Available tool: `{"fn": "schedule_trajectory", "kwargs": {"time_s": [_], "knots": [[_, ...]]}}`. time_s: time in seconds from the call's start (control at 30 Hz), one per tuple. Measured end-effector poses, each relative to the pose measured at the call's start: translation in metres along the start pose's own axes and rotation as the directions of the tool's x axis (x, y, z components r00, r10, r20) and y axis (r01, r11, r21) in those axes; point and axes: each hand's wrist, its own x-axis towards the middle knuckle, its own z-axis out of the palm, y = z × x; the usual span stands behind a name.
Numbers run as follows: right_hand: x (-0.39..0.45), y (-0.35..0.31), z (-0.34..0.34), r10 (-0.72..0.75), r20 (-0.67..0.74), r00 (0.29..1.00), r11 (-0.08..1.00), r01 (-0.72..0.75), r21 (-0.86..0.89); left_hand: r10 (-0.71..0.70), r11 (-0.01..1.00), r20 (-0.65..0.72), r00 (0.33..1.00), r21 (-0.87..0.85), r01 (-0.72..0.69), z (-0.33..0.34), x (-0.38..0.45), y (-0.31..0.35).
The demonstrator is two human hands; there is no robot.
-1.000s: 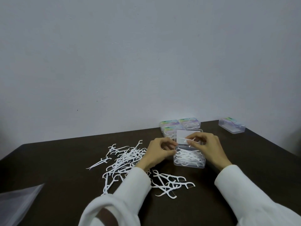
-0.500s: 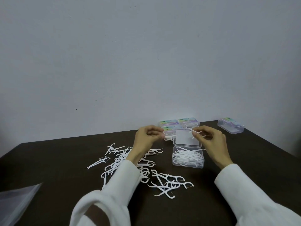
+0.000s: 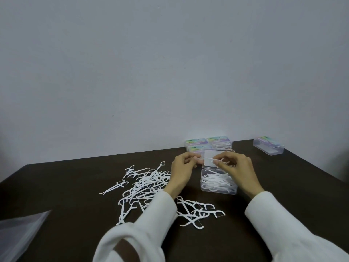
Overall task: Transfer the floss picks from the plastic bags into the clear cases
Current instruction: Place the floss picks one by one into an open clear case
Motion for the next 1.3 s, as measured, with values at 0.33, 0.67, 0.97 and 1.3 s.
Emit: {"fn": "schedule_trajectory", "kwargs": {"time_s": [0.33,0.67,0.97,1.3], "knots": [[0.003,0.007,-0.016,0.015,-0.009,1.000,0.982,-0.017,-0.188,0.064,0.958,0.198,0.978,0.263,-0.116,0.004,-0.006,-0.009],[0.002,0.019,-0.024,0.090,0.031,0.995,0.960,-0.078,-0.269,0.107,0.770,0.197,0.975,0.603,-0.206,0.000,-0.018,0.001],[0.001,0.026,-0.020,0.140,0.107,0.984,0.953,-0.105,-0.286,0.091,0.720,0.255,0.963,0.650,-0.240,-0.002,-0.020,0.002],[-0.002,0.012,-0.015,0.071,0.129,0.989,0.914,-0.012,-0.407,0.145,0.738,0.235,0.961,0.621,-0.263,0.002,-0.018,-0.001]]}}
